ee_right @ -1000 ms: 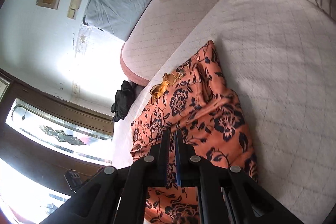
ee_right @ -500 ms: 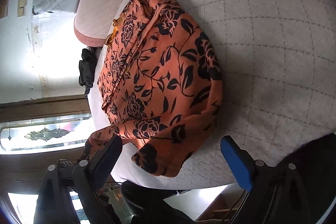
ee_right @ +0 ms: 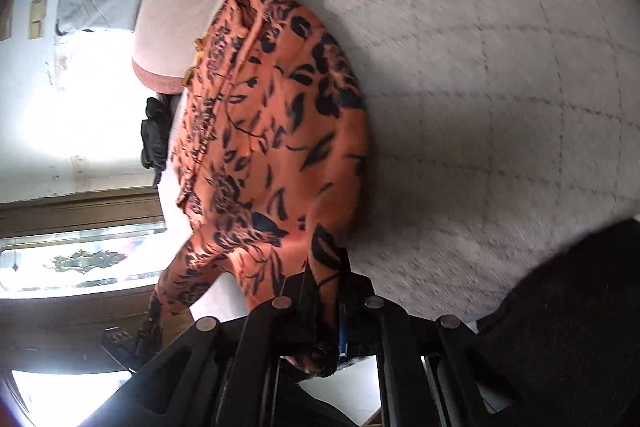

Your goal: Fold small clothes

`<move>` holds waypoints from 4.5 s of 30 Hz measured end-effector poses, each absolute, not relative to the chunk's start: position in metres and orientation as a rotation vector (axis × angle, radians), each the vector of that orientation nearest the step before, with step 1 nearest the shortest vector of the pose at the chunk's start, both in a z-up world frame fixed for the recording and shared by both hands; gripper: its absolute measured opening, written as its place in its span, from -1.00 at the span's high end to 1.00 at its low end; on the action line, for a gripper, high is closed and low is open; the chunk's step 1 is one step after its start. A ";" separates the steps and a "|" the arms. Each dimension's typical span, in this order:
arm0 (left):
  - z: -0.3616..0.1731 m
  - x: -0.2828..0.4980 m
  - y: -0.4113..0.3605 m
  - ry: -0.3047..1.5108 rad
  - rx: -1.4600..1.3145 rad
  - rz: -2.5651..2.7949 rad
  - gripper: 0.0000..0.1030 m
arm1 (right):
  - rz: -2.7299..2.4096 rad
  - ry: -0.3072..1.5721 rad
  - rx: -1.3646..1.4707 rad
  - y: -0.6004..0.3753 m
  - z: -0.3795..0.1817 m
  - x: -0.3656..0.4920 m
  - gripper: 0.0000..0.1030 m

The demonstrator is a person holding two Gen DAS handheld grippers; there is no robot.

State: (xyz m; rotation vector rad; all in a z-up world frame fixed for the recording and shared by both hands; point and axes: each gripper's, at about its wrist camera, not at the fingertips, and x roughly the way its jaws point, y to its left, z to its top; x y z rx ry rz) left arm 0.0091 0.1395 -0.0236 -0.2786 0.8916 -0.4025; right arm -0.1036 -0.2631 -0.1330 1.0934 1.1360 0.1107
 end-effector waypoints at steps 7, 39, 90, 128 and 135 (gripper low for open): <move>0.021 0.077 0.135 0.809 -0.341 -0.451 0.82 | 0.285 0.857 1.141 -0.285 -0.070 -0.019 0.88; -0.131 0.167 0.102 0.955 -0.439 -0.194 -0.60 | 0.019 0.821 1.049 -0.291 -0.144 0.060 -0.63; -0.115 0.170 0.083 0.997 -0.141 -0.254 -0.29 | 0.011 0.934 0.366 -0.293 -0.092 0.103 -0.09; -0.145 0.074 0.065 0.996 -0.034 -0.159 -0.31 | 0.161 0.940 0.930 -0.291 -0.140 0.010 -0.23; -0.090 0.059 0.085 0.912 -0.141 -0.161 -0.31 | 0.146 0.792 0.889 -0.282 -0.089 -0.022 -0.59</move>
